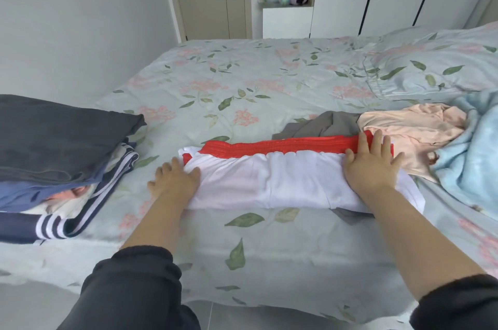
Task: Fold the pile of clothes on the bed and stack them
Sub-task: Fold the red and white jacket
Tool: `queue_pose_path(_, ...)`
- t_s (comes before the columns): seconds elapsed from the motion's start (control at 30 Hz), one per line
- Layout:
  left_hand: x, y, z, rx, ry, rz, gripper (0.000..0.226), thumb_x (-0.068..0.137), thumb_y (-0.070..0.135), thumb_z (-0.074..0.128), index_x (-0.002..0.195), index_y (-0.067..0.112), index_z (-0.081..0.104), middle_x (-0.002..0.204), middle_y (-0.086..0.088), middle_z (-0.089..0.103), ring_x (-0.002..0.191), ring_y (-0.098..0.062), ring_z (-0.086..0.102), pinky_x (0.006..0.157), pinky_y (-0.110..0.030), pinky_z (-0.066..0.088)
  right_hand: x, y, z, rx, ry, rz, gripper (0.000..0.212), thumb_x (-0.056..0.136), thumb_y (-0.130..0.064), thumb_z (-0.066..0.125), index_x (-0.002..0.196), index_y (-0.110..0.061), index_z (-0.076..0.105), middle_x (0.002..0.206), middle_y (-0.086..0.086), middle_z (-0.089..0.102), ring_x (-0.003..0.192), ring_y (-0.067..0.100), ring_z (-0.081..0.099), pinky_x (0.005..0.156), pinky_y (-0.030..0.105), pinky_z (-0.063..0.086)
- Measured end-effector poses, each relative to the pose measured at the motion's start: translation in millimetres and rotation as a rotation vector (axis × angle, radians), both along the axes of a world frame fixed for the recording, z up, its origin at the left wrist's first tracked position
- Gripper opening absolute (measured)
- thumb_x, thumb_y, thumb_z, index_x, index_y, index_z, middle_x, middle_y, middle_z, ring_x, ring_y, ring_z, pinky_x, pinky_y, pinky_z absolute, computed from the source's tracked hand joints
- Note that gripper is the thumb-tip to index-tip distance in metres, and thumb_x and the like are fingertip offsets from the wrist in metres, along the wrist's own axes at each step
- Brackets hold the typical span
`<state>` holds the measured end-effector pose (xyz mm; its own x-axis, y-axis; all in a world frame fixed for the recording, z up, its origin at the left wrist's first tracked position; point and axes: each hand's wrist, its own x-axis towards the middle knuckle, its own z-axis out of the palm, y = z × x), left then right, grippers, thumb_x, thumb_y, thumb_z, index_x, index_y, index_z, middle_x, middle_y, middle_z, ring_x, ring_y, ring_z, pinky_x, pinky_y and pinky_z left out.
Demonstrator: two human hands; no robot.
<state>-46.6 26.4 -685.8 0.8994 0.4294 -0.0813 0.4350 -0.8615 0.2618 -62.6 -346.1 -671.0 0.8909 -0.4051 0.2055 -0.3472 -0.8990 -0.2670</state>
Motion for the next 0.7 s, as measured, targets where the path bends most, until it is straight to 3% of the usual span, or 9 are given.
queue_pose_path(0.1, -6.1, 5.7, 7.3, -0.063, -0.035, 0.023, 0.057, 0.089, 0.042, 0.045, 0.138, 0.015, 0.033, 0.138, -0.011, 0.044, 0.129, -0.03, 0.036, 0.1, -0.042, 0.033, -9.9, 29.1, 18.0, 0.056, -0.115, 0.126, 0.056, 0.1, -0.034, 0.031, 0.15, -0.01, 0.02, 0.159, 0.012, 0.008, 0.147, 0.025, 0.002, 0.115, 0.051, 0.002)
queue_pose_path(0.2, -7.5, 6.9, 18.0, -0.256, -0.072, 0.062, 0.055, 0.089, 0.036, 0.054, 0.133, 0.006, 0.04, 0.131, -0.015, 0.051, 0.122, -0.033, 0.046, 0.086, -0.036, 0.038, -26.0, 68.7, 35.2, 0.299, -0.206, 0.346, 0.052, 0.101, -0.024, 0.037, 0.148, -0.005, 0.026, 0.158, 0.013, 0.014, 0.146, 0.023, 0.01, 0.118, 0.042, 0.01)
queue_pose_path(0.3, -12.8, 8.7, 24.0, -0.504, -0.071, 0.11, 0.059, 0.087, 0.035, 0.063, 0.129, -0.003, 0.049, 0.126, -0.019, 0.057, 0.113, -0.034, 0.056, 0.076, -0.03, 0.037, -45.6, 107.4, 42.2, 0.529, -0.15, 0.601, 0.051, 0.101, -0.022, 0.039, 0.149, -0.01, 0.026, 0.157, 0.002, 0.019, 0.145, 0.014, 0.014, 0.113, 0.016, 0.009)
queue_pose_path(0.37, -19.0, 9.7, 25.4, -0.703, -0.063, 0.159, 0.057, 0.085, 0.035, 0.068, 0.124, -0.005, 0.054, 0.104, -0.017, 0.065, 0.091, -0.032, 0.063, 0.066, -0.028, 0.041, -52.3, 129.1, 48.0, 0.832, -0.065, 0.599, 0.047, 0.102, -0.029, 0.037, 0.148, -0.018, 0.03, 0.154, -0.007, 0.027, 0.142, 0.007, 0.021, 0.102, 0.007, 0.013)
queue_pose_path(0.43, -21.8, 8.9, 28.1, -0.86, -0.049, 0.201, 0.052, 0.083, 0.03, 0.071, 0.12, -0.004, 0.057, 0.085, -0.012, 0.063, 0.07, -0.025, 0.059, 0.055, -0.027, 0.041, -50.0, 143.3, 48.6, 1.048, -0.043, 0.538, 0.044, 0.102, -0.033, 0.034, 0.146, -0.022, 0.034, 0.151, -0.011, 0.031, 0.139, 0.004, 0.025, 0.1, 0.01, 0.016)
queue_pose_path(0.57, -24.9, -0.2, 38.6, -1.165, -0.066, 0.23, 0.043, 0.09, 0.023, 0.062, 0.124, -0.002, 0.054, 0.122, -0.023, 0.06, 0.099, -0.033, 0.063, 0.068, -0.034, 0.052, -40.4, 146.4, 25.9, 0.928, -0.063, 0.385, 0.047, 0.104, -0.025, 0.031, 0.149, -0.011, 0.026, 0.159, 0.0, 0.014, 0.146, 0.012, 0.012, 0.11, 0.018, 0.008)
queue_pose_path(0.63, -30.4, -1.9, 48.1, -1.379, -0.088, 0.229, 0.041, 0.093, 0.02, 0.056, 0.128, 0.0, 0.051, 0.118, -0.021, 0.062, 0.104, -0.034, 0.062, 0.067, -0.036, 0.05, -36.5, 146.7, 13.1, 0.89, -0.038, 0.33, 0.049, 0.104, -0.022, 0.03, 0.15, -0.008, 0.02, 0.16, 0.003, 0.01, 0.147, 0.014, 0.008, 0.113, 0.021, 0.006)
queue_pose_path(0.7, -34.2, 1.1, 59.1, -1.532, -0.102, 0.166, 0.038, 0.096, 0.02, 0.049, 0.131, 0.003, 0.049, 0.113, -0.019, 0.063, 0.104, -0.034, 0.06, 0.082, -0.046, 0.049, -31.2, 151.9, 11.6, 0.947, -0.017, 0.3, 0.051, 0.104, -0.025, 0.029, 0.151, -0.01, 0.017, 0.16, 0.002, 0.011, 0.147, 0.015, 0.009, 0.113, 0.023, 0.006)
